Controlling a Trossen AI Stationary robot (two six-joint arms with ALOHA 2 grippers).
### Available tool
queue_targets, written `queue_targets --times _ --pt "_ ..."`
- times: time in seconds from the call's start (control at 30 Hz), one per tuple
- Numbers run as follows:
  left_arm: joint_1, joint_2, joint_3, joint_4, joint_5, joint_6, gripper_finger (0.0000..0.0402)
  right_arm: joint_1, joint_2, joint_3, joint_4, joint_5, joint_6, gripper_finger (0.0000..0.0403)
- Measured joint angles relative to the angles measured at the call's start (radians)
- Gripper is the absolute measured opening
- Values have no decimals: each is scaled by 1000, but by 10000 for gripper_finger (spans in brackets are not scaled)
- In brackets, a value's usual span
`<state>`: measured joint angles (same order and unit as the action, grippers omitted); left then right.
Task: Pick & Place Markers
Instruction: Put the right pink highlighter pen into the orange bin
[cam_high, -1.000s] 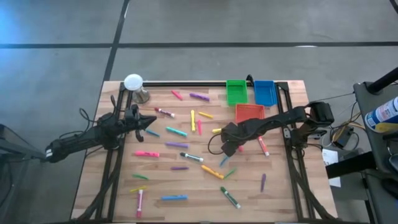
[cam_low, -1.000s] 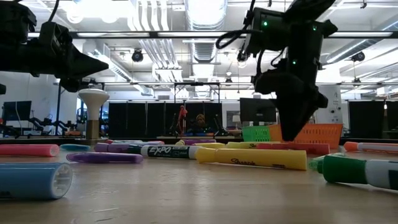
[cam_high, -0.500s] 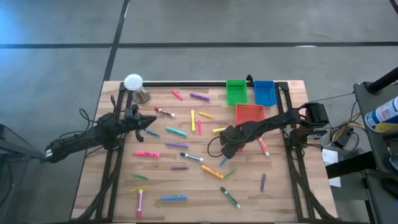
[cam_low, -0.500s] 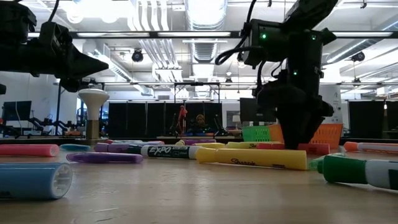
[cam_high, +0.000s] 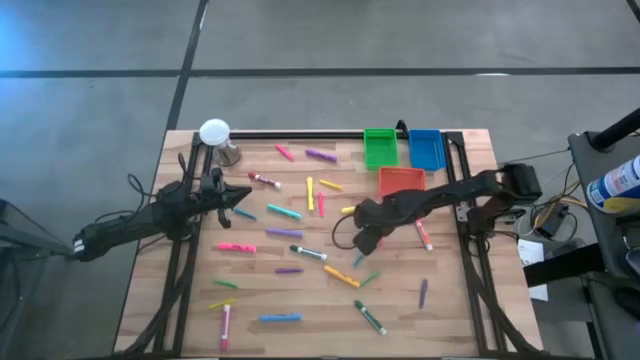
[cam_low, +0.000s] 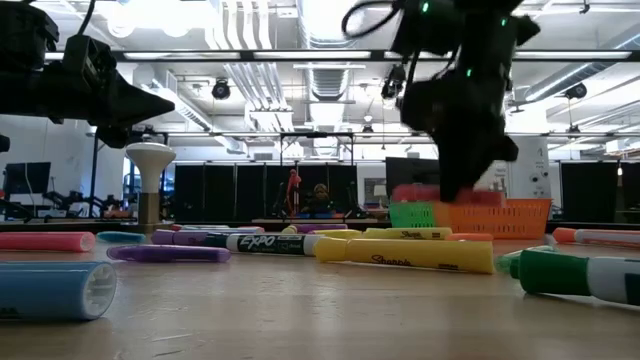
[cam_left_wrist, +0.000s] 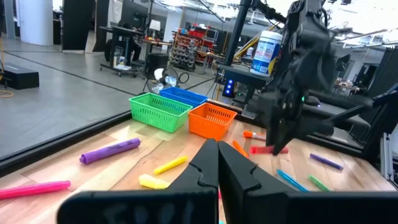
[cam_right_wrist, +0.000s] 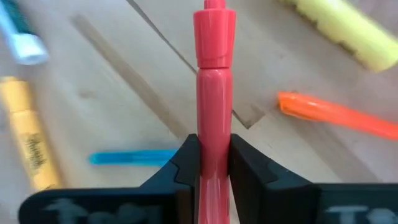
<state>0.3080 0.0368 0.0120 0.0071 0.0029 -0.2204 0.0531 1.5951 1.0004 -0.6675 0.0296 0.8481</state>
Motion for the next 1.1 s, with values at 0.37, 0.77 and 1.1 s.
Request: queue_targets --times 0.37,0.77,1.1 --pt "0 0 0 0 0 0 0 -337 -309 1 -279 152 -151 65" --pt "0 0 0 0 0 0 0 -606 -192 -10 -279 136 -1067 65" --pt "0 0 0 0 0 0 0 -639 -16 -13 -230 127 -1276 65"
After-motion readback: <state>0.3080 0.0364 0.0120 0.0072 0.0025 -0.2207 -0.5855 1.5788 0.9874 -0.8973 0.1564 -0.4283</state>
